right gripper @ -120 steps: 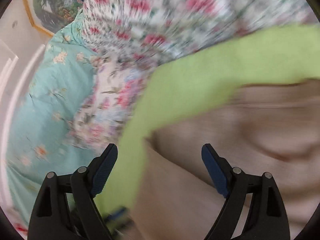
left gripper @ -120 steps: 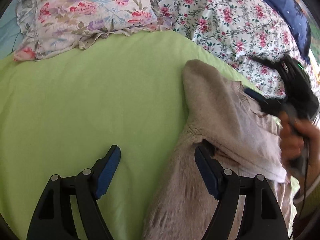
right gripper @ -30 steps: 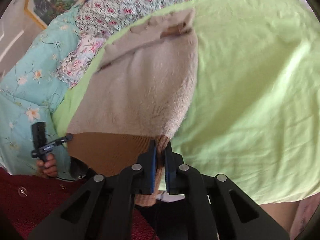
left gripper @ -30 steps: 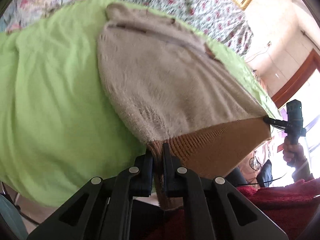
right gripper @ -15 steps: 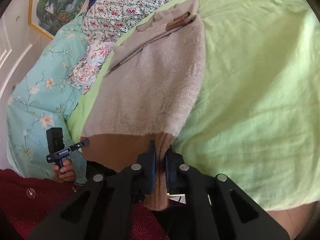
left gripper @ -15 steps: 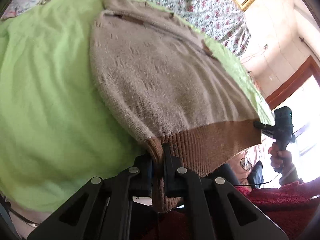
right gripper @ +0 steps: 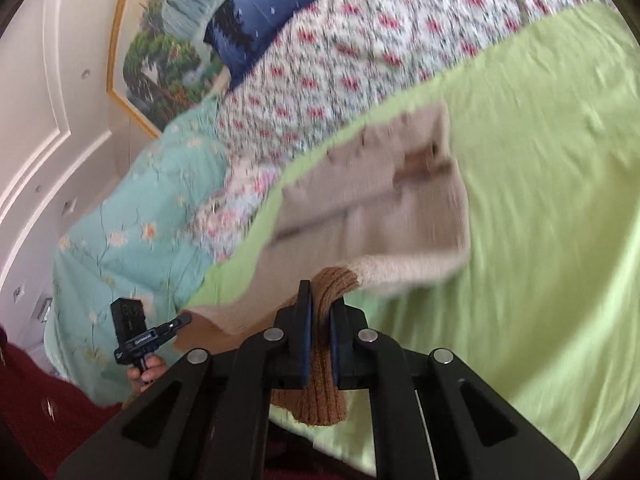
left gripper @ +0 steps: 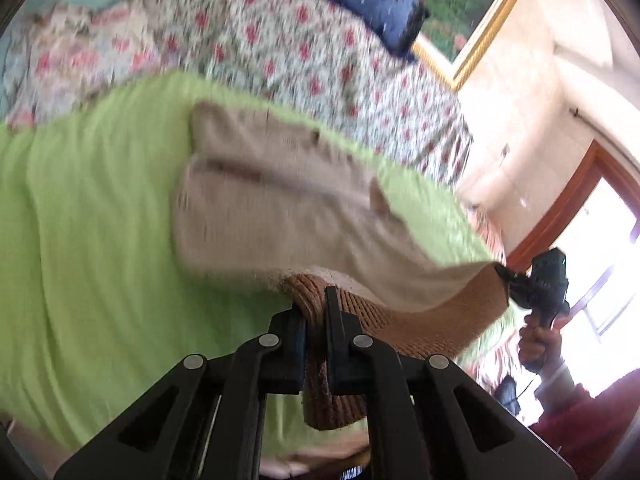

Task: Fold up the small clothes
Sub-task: 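Grasp the brown ribbed hem with both grippers and lift it, then fold the hem up toward the collar with both grippers and release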

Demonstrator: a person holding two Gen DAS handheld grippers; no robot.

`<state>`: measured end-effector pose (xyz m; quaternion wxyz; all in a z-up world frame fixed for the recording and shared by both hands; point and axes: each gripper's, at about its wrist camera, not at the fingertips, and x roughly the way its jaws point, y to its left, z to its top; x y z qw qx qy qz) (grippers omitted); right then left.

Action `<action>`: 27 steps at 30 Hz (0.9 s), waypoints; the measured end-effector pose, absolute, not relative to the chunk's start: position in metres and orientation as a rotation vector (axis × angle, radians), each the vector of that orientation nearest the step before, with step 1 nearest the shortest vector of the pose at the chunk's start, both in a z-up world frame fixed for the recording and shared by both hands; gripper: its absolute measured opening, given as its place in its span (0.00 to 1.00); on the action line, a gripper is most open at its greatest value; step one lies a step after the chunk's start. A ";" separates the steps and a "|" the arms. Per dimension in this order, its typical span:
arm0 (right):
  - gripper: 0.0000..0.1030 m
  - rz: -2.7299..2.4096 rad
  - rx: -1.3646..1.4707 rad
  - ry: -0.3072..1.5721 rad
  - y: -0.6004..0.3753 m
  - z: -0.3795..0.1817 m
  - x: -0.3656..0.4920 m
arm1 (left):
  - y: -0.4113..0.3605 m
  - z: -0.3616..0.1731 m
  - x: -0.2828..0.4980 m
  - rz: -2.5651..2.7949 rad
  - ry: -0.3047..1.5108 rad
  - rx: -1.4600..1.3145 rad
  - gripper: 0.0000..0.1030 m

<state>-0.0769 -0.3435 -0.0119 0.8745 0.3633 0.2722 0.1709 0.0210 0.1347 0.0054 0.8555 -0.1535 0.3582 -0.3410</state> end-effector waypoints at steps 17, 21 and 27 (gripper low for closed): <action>0.08 0.111 0.579 0.683 -0.379 0.005 0.190 | 0.078 0.031 0.295 -0.516 0.696 -0.320 0.06; 0.08 0.071 0.561 0.781 -0.380 -0.034 0.231 | 0.065 -0.009 0.342 -0.475 0.770 -0.296 0.06; 0.16 0.055 0.582 0.862 -0.381 -0.071 0.248 | 0.056 -0.068 0.377 -0.426 0.895 -0.296 0.08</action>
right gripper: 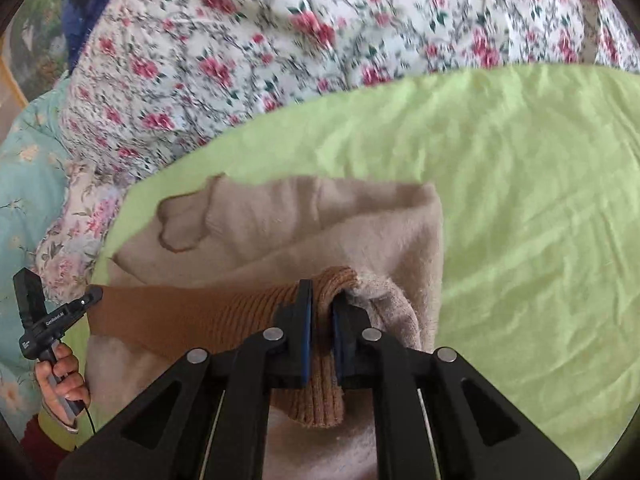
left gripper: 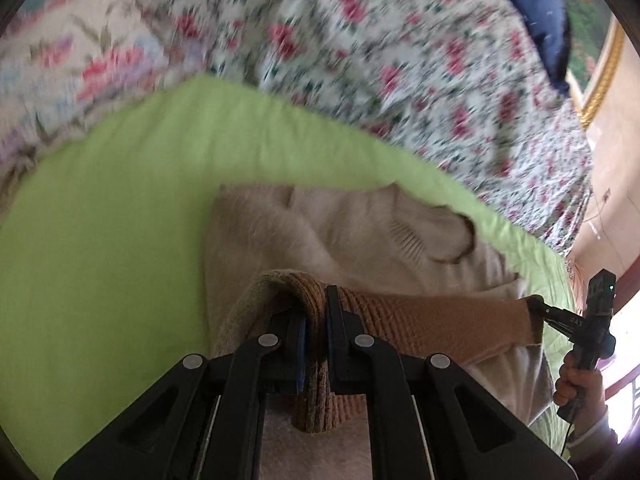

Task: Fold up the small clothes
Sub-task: 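Fold the hem up toward the collar with both grippers and release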

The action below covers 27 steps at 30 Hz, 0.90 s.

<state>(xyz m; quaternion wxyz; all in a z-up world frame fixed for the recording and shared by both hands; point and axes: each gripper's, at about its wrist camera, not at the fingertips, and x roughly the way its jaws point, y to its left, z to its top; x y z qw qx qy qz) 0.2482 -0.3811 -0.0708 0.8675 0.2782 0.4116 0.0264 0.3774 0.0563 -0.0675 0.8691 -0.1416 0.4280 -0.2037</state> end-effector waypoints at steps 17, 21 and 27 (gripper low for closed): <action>0.38 0.539 0.285 0.956 -0.249 -0.060 0.226 | -0.035 -0.075 0.283 -0.700 1.006 -0.117 0.34; 0.37 0.385 0.227 0.974 -0.278 -0.075 0.274 | -0.028 -0.075 0.333 -0.661 1.017 -0.134 0.28; 0.36 0.026 0.460 0.825 -0.375 -0.079 0.303 | 0.015 -0.074 0.417 -0.476 1.005 -0.176 0.05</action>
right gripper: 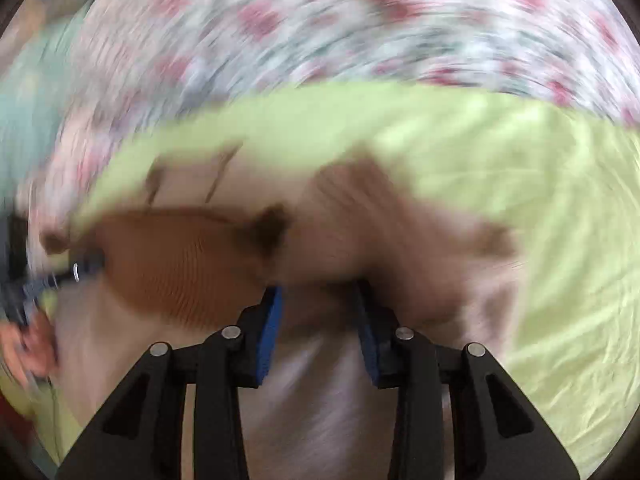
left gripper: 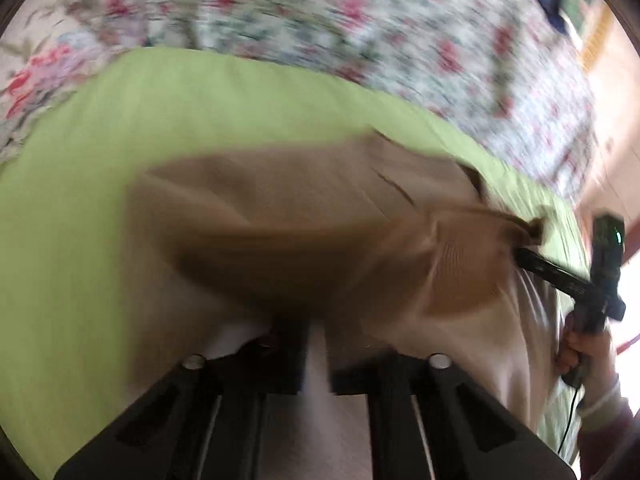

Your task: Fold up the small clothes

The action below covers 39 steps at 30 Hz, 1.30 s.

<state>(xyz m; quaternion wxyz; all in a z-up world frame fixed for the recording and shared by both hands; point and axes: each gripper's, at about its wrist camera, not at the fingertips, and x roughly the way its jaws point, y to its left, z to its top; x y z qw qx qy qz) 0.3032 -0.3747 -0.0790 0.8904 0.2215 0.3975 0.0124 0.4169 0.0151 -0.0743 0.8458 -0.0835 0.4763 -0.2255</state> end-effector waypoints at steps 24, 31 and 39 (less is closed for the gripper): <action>0.49 0.150 0.626 0.757 -0.292 -0.068 0.113 | 0.066 -0.066 0.195 -0.435 0.983 -0.449 0.52; 0.50 0.169 0.630 0.796 -0.273 -0.077 0.086 | 0.067 -0.088 0.164 -0.432 1.027 -0.531 0.53; 0.53 0.165 0.645 0.813 -0.275 -0.081 0.081 | 0.079 -0.097 0.188 -0.398 0.993 -0.657 0.59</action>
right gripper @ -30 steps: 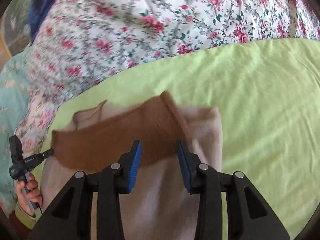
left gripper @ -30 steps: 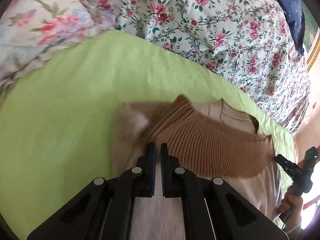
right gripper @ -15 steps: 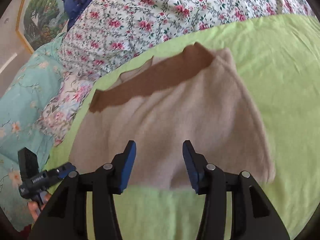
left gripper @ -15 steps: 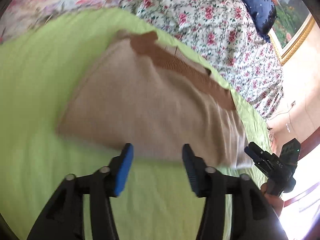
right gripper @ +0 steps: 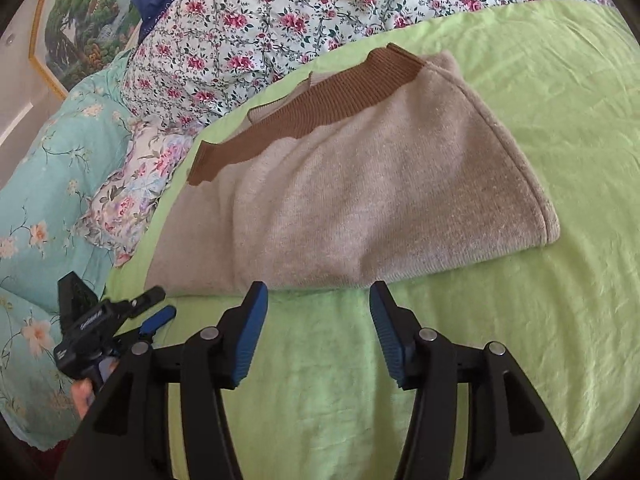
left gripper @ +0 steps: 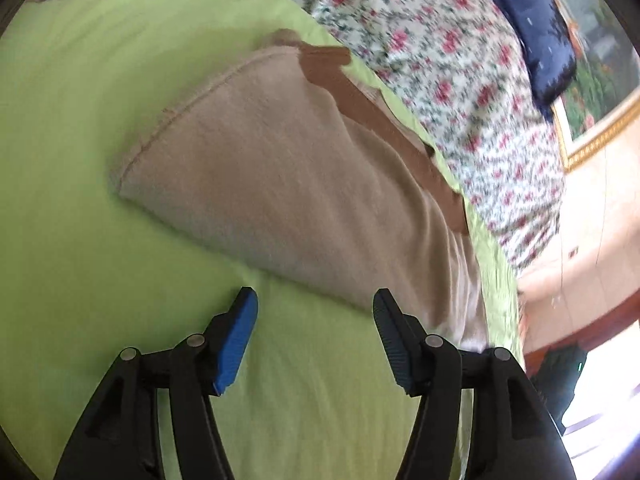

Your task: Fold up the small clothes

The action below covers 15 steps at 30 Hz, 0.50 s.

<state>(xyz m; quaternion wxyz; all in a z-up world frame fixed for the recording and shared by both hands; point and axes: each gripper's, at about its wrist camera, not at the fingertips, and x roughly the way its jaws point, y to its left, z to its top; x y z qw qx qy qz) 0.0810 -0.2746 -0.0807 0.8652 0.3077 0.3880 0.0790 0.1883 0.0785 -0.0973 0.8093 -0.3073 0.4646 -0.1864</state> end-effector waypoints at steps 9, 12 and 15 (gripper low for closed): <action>0.53 0.186 0.644 0.793 -0.276 -0.074 0.093 | 0.096 -0.098 0.244 -0.238 0.926 -0.714 0.53; 0.54 0.199 0.638 0.784 -0.281 -0.070 0.102 | 0.097 -0.095 0.262 -0.192 0.919 -0.685 0.27; 0.54 0.221 0.648 0.767 -0.291 -0.064 0.115 | 0.092 -0.083 0.269 -0.209 0.898 -0.649 0.14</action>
